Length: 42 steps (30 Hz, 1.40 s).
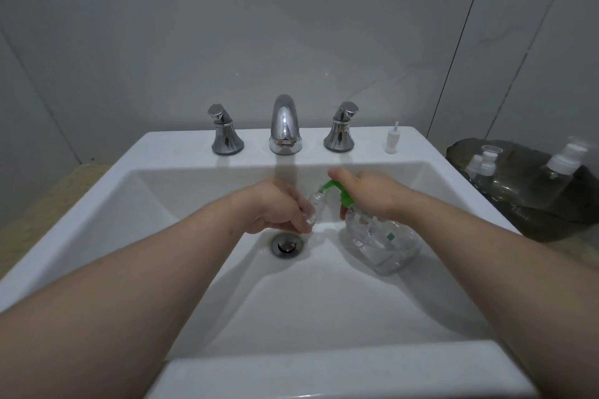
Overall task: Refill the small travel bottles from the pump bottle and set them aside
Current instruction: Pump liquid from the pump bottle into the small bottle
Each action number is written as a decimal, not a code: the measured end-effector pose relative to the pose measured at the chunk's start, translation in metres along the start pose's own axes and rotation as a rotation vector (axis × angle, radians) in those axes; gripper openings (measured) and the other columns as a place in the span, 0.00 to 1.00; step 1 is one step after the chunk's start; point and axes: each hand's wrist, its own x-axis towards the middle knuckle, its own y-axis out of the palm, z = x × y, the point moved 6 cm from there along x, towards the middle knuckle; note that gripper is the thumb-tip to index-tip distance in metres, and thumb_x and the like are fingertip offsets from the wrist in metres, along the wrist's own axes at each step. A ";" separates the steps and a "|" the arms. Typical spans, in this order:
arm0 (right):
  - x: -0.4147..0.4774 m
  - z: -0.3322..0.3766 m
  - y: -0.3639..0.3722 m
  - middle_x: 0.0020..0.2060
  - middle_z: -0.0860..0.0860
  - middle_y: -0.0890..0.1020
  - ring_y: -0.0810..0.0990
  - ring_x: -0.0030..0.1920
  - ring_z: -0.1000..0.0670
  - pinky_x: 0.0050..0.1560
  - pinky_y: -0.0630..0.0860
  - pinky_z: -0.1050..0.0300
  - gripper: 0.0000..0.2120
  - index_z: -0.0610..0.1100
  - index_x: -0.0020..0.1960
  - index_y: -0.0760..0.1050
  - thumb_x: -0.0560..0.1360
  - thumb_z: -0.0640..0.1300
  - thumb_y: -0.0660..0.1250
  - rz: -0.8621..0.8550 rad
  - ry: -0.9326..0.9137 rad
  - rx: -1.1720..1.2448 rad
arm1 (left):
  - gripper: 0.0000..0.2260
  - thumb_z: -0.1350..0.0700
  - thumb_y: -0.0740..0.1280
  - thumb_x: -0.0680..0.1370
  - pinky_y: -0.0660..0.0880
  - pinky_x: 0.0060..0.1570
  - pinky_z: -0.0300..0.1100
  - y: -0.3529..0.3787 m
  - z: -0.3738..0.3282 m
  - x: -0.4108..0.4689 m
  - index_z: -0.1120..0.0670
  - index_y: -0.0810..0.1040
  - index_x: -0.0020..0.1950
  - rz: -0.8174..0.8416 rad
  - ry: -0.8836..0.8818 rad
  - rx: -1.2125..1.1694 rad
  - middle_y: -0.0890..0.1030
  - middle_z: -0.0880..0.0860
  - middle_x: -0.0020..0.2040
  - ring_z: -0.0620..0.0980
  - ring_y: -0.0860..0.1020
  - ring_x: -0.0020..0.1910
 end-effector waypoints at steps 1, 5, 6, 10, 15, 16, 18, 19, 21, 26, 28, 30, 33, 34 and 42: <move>0.000 0.001 0.000 0.35 0.47 0.73 0.71 0.35 0.50 0.34 0.65 0.56 0.27 0.45 0.38 0.70 0.86 0.61 0.49 -0.004 -0.005 0.000 | 0.15 0.75 0.75 0.70 0.84 0.47 0.40 0.000 0.000 0.001 0.65 0.83 0.55 -0.002 0.002 0.003 0.84 0.58 0.46 0.54 0.85 0.46; -0.001 0.002 -0.001 0.35 0.46 0.73 0.71 0.35 0.49 0.33 0.66 0.55 0.24 0.44 0.41 0.69 0.87 0.57 0.48 -0.013 -0.028 -0.016 | 0.13 0.73 0.77 0.70 0.84 0.53 0.45 0.000 -0.001 0.003 0.63 0.83 0.52 -0.016 0.013 0.022 0.84 0.58 0.44 0.56 0.85 0.46; 0.000 0.002 -0.001 0.35 0.46 0.73 0.71 0.34 0.49 0.33 0.65 0.55 0.23 0.43 0.43 0.70 0.87 0.55 0.48 -0.014 -0.033 -0.022 | 0.12 0.73 0.77 0.70 0.83 0.55 0.47 0.001 -0.001 0.003 0.62 0.83 0.50 -0.016 0.017 0.029 0.83 0.58 0.44 0.56 0.85 0.45; 0.006 -0.001 0.000 0.35 0.44 0.75 0.73 0.37 0.45 0.36 0.67 0.54 0.23 0.42 0.41 0.70 0.86 0.55 0.49 -0.038 -0.034 -0.017 | 0.14 0.71 0.78 0.69 0.83 0.55 0.47 0.003 -0.003 0.002 0.63 0.82 0.52 -0.026 0.030 0.040 0.84 0.59 0.45 0.58 0.86 0.46; 0.011 -0.005 0.003 0.36 0.42 0.77 0.75 0.40 0.42 0.39 0.70 0.53 0.23 0.38 0.44 0.72 0.84 0.55 0.51 -0.041 -0.034 -0.020 | 0.14 0.69 0.79 0.71 0.84 0.50 0.43 0.006 -0.002 0.001 0.63 0.81 0.54 -0.006 0.041 0.062 0.84 0.59 0.45 0.56 0.85 0.44; 0.011 -0.006 0.002 0.37 0.40 0.78 0.75 0.40 0.41 0.41 0.72 0.51 0.24 0.38 0.43 0.72 0.84 0.55 0.51 -0.047 -0.038 -0.017 | 0.14 0.69 0.79 0.71 0.84 0.50 0.43 0.006 -0.002 0.002 0.64 0.81 0.55 -0.005 0.045 0.070 0.84 0.59 0.45 0.56 0.85 0.43; 0.011 -0.005 0.002 0.40 0.38 0.79 0.75 0.41 0.41 0.46 0.75 0.50 0.23 0.39 0.41 0.70 0.85 0.54 0.52 -0.057 -0.045 0.002 | 0.14 0.68 0.78 0.71 0.84 0.50 0.44 0.007 -0.003 0.002 0.63 0.81 0.54 -0.002 0.055 0.089 0.84 0.59 0.45 0.55 0.85 0.42; 0.011 -0.004 0.001 0.39 0.38 0.78 0.74 0.41 0.41 0.47 0.75 0.49 0.22 0.41 0.39 0.69 0.85 0.53 0.52 -0.064 -0.045 0.010 | 0.13 0.68 0.78 0.71 0.84 0.50 0.44 0.007 -0.003 0.002 0.63 0.81 0.54 -0.003 0.059 0.097 0.84 0.59 0.45 0.55 0.85 0.41; 0.011 -0.004 0.001 0.36 0.40 0.77 0.74 0.40 0.41 0.47 0.76 0.49 0.22 0.42 0.37 0.68 0.85 0.53 0.53 -0.071 -0.049 0.000 | 0.13 0.69 0.78 0.71 0.84 0.49 0.44 0.008 -0.004 0.003 0.63 0.81 0.53 -0.006 0.064 0.106 0.83 0.60 0.45 0.55 0.84 0.40; 0.013 -0.005 0.001 0.33 0.42 0.77 0.74 0.36 0.43 0.41 0.72 0.50 0.25 0.41 0.35 0.71 0.83 0.55 0.54 -0.079 -0.046 -0.026 | 0.13 0.69 0.79 0.70 0.84 0.52 0.48 0.008 -0.004 0.004 0.62 0.82 0.51 -0.006 0.071 0.120 0.84 0.60 0.45 0.56 0.85 0.42; 0.014 -0.005 0.001 0.32 0.42 0.75 0.73 0.36 0.43 0.39 0.70 0.51 0.25 0.41 0.34 0.70 0.83 0.56 0.54 -0.087 -0.048 -0.029 | 0.12 0.69 0.79 0.70 0.84 0.51 0.48 0.008 -0.004 0.005 0.62 0.81 0.51 -0.008 0.079 0.122 0.84 0.60 0.45 0.56 0.85 0.42; 0.015 -0.007 0.002 0.32 0.41 0.77 0.73 0.35 0.43 0.38 0.70 0.51 0.27 0.39 0.34 0.72 0.82 0.57 0.54 -0.086 -0.045 -0.025 | 0.12 0.68 0.79 0.71 0.85 0.48 0.46 0.008 -0.005 0.005 0.62 0.81 0.50 -0.010 0.085 0.133 0.84 0.60 0.44 0.56 0.85 0.40; 0.017 -0.008 0.003 0.32 0.42 0.78 0.74 0.34 0.43 0.40 0.72 0.50 0.27 0.40 0.33 0.73 0.81 0.58 0.55 -0.086 -0.046 -0.020 | 0.12 0.68 0.79 0.71 0.84 0.41 0.41 0.007 -0.004 0.006 0.62 0.82 0.50 -0.013 0.092 0.154 0.84 0.60 0.43 0.53 0.84 0.36; 0.017 -0.009 0.003 0.30 0.44 0.77 0.73 0.33 0.44 0.38 0.71 0.51 0.26 0.41 0.32 0.71 0.80 0.58 0.56 -0.093 -0.045 -0.018 | 0.12 0.67 0.79 0.70 0.83 0.40 0.41 0.007 -0.004 0.006 0.62 0.82 0.50 -0.013 0.091 0.164 0.84 0.60 0.43 0.53 0.84 0.36; 0.017 -0.010 0.002 0.25 0.48 0.74 0.70 0.31 0.46 0.35 0.67 0.54 0.24 0.43 0.30 0.69 0.80 0.55 0.57 -0.101 -0.058 0.005 | 0.14 0.65 0.80 0.70 0.84 0.42 0.42 0.008 -0.004 0.008 0.61 0.81 0.53 -0.008 0.092 0.195 0.85 0.59 0.45 0.53 0.86 0.38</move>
